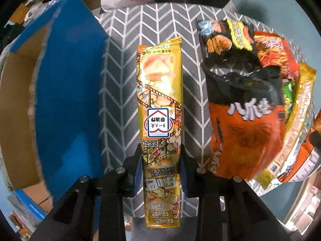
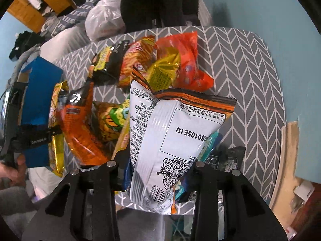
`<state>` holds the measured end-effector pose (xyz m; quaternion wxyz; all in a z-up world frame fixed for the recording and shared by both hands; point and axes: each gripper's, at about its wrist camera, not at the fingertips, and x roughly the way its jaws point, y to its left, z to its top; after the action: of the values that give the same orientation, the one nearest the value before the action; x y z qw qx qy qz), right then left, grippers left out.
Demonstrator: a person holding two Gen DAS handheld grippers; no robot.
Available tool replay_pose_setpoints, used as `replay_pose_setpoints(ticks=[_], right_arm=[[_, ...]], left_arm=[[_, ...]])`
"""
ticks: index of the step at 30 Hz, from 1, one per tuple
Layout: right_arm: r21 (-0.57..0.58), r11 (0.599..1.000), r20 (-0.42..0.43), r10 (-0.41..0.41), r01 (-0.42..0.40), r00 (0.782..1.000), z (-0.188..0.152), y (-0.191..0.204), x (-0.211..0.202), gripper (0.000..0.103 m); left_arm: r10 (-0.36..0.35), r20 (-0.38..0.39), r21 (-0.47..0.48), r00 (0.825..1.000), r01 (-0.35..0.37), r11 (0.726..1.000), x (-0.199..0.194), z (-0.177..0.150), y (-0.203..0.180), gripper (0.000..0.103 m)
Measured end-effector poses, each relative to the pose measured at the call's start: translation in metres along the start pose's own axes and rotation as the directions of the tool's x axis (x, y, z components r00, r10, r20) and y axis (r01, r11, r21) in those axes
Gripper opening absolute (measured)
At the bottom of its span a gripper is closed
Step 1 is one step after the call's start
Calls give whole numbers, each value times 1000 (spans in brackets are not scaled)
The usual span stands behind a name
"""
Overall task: Organize snacks
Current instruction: 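Lift both snacks and carry them over the cardboard box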
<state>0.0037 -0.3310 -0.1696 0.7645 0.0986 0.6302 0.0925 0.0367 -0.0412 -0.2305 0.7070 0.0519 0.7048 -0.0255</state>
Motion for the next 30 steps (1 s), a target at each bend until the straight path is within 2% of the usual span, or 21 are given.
replay_pose_setpoints(ticks=[4,16,21,30], right_arm=[[-22,1000,5,12,-12,1000,2,5,-11,36],[-108,992,16,73,-71,997,17,53,-44,36],[-169,981,19,104,-99,994,28,86,-54,36],[-263,950,6,178,-170,984,48,146,-53,36]], left_arm=[[-10,41,-7,999,10,1000,-24,-7,7,32],[-15,133,-34,991,19,999,-98,-31,34,32],[-12,169,-42,985,20,999,-118,-36,42,32],[12,219,-72,976,4,997,-152,-42,80,32]])
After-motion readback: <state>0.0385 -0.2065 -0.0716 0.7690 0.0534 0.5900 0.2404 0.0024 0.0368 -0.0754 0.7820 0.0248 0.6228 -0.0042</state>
